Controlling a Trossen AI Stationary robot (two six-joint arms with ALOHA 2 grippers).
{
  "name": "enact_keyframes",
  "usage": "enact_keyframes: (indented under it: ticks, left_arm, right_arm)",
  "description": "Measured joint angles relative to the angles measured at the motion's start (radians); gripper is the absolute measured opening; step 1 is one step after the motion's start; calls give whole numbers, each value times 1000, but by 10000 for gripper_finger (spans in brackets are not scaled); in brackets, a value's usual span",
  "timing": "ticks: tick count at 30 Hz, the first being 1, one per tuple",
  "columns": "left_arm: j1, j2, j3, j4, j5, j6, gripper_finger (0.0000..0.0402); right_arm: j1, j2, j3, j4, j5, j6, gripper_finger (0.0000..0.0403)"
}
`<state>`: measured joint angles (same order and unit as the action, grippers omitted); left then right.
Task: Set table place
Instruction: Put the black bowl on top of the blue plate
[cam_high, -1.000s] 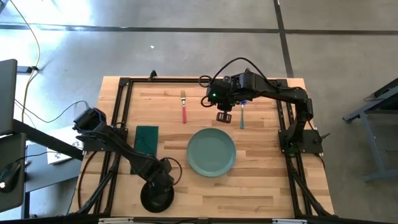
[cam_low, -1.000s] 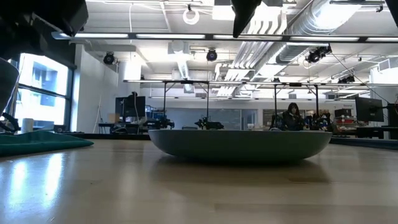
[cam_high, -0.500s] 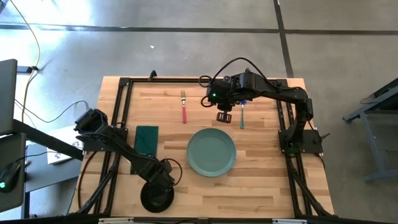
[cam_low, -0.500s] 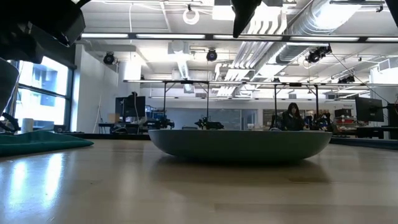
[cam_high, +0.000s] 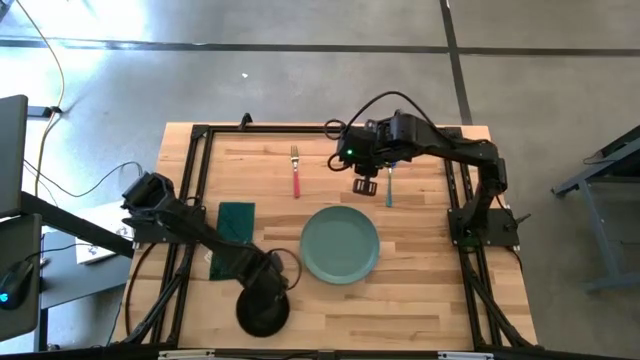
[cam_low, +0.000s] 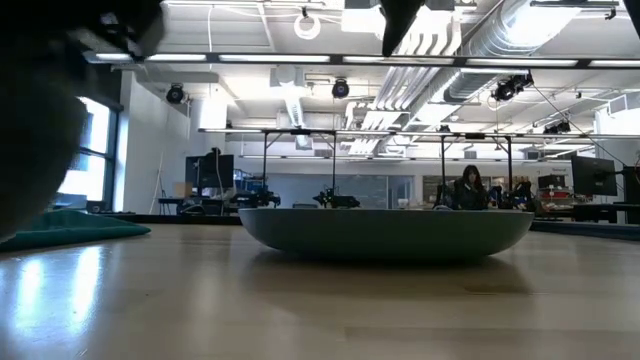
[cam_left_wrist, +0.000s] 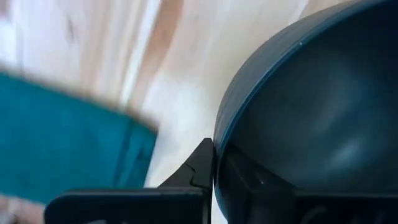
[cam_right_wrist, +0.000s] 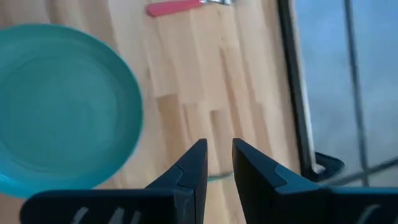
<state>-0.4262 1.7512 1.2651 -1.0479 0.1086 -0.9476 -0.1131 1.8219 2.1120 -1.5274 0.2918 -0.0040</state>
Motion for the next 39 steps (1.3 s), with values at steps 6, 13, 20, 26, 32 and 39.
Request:
enact_keyframes:
  ticks: [6,13,20,26,32,39]
  left_arm:
    - [144,1,165,-44,-94,216,2]
    - [355,1,397,-51,-155,450,1]
    - [513,1,470,-13,-158,599,0]
    - [572,58,471,-6,-155,676,0]
    - [569,175,470,-4,-101,757,0]
    - [567,302,548,-18,-104,818,0]
  right_arm:
    - [0,-70,0,-31,39,77,67]
    - [0,-159,0,-44,40,172,67]
    - [0,-223,0,-44,40,237,67]
    - [0,-244,0,-44,53,282,67]
    - [0,-244,0,-39,67,315,67]
    - [0,-244,0,-34,78,321,67]
